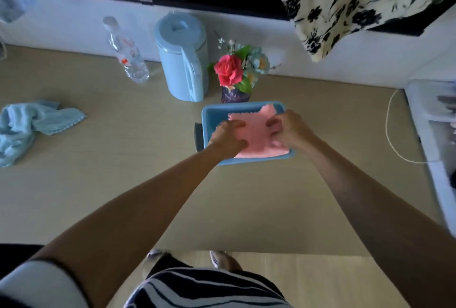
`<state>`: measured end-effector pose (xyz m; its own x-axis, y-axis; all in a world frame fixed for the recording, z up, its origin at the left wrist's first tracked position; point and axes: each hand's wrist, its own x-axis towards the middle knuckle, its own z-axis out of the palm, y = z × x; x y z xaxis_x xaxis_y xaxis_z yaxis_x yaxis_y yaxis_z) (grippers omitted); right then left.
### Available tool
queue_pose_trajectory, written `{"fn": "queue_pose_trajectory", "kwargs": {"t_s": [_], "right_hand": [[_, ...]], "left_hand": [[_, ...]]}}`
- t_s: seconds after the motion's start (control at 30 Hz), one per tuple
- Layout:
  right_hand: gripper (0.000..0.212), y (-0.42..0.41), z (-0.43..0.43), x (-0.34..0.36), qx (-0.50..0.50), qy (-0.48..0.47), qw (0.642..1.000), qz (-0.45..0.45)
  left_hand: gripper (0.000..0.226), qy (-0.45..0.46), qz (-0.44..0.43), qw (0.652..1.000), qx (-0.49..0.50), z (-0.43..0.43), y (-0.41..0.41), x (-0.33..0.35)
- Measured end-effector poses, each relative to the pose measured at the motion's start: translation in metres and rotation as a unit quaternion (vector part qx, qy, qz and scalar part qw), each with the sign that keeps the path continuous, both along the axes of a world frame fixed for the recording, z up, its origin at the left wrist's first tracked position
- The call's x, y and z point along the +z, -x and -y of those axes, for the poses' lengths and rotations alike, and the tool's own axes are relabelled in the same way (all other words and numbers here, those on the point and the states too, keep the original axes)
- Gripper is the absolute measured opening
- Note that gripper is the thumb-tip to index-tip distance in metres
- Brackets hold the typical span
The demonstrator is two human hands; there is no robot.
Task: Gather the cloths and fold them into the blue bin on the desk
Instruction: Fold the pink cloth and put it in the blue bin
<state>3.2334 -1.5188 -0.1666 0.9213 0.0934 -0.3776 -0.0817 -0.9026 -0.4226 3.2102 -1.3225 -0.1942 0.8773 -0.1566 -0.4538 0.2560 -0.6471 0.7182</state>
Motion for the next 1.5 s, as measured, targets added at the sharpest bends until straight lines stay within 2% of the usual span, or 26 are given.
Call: {"fn": "queue_pose_trajectory", "kwargs": {"t_s": [0.13, 0.23, 0.3, 0.43, 0.5, 0.57, 0.63, 0.7, 0.77, 0.87, 1.0, 1.13, 1.2, 1.27, 1.33, 1.43, 1.5], "right_hand": [[0.042, -0.005, -0.005, -0.019, 0.033, 0.073, 0.997, -0.004], [0.057, -0.003, -0.014, -0.032, 0.077, 0.138, 0.987, 0.034], [0.062, -0.002, -0.017, -0.038, 0.090, 0.144, 0.984, 0.043], [0.058, 0.001, -0.023, -0.042, 0.096, 0.183, 0.978, 0.016], [0.060, 0.004, -0.025, -0.037, 0.085, 0.189, 0.977, 0.042], [0.050, 0.004, -0.027, -0.028, 0.091, 0.219, 0.964, 0.118], [0.038, 0.000, -0.028, -0.020, 0.122, 0.243, 0.950, 0.152], [0.038, -0.005, -0.029, -0.019, 0.162, 0.243, 0.950, 0.112], [0.040, -0.010, -0.031, -0.026, 0.198, 0.259, 0.944, 0.053], [0.040, -0.016, -0.035, -0.046, 0.202, 0.289, 0.936, -0.016], [0.041, -0.019, -0.041, -0.069, 0.190, 0.313, 0.929, -0.050], [0.044, -0.020, -0.045, -0.067, 0.161, 0.284, 0.944, -0.056], [0.036, -0.021, -0.045, -0.054, 0.140, 0.239, 0.959, -0.057], [0.036, -0.018, -0.043, -0.032, 0.100, 0.178, 0.978, -0.037], [0.054, -0.010, -0.043, -0.008, 0.032, 0.110, 0.993, 0.009], [0.055, 0.011, -0.057, 0.027, -0.069, -0.025, 0.991, 0.111], [0.051, 0.029, -0.079, 0.045, -0.116, -0.123, 0.971, 0.167]], "left_hand": [[0.075, -0.066, -0.001, 0.997, -0.042, 0.011, -0.006, -0.018], [0.080, -0.098, -0.002, 0.993, -0.065, 0.015, -0.012, -0.029], [0.082, -0.108, -0.010, 0.991, -0.075, 0.016, -0.015, -0.036], [0.082, -0.122, -0.022, 0.985, -0.117, 0.016, -0.016, -0.043], [0.081, -0.150, -0.022, 0.981, -0.124, 0.013, -0.016, -0.041], [0.076, -0.192, 0.021, 0.975, -0.112, 0.009, -0.019, -0.033], [0.074, -0.219, 0.106, 0.963, -0.116, 0.009, -0.022, -0.028], [0.071, -0.222, 0.152, 0.951, -0.151, 0.013, -0.024, -0.026], [0.065, -0.223, 0.125, 0.948, -0.190, 0.017, -0.027, -0.028], [0.063, -0.280, 0.092, 0.922, -0.250, 0.020, -0.032, -0.041], [0.057, -0.298, 0.088, 0.905, -0.289, 0.021, -0.039, -0.058], [0.062, -0.285, 0.083, 0.906, -0.301, 0.018, -0.040, -0.054], [0.064, -0.261, 0.093, 0.918, -0.283, 0.012, -0.036, -0.040], [0.069, -0.180, 0.103, 0.953, -0.220, 0.000, -0.029, -0.019], [0.065, -0.062, 0.127, 0.980, -0.139, -0.020, -0.018, 0.005], [0.050, 0.092, 0.172, 0.981, -0.016, -0.067, 0.013, 0.034], [0.045, 0.144, 0.190, 0.971, 0.039, -0.106, 0.034, 0.048]]}}
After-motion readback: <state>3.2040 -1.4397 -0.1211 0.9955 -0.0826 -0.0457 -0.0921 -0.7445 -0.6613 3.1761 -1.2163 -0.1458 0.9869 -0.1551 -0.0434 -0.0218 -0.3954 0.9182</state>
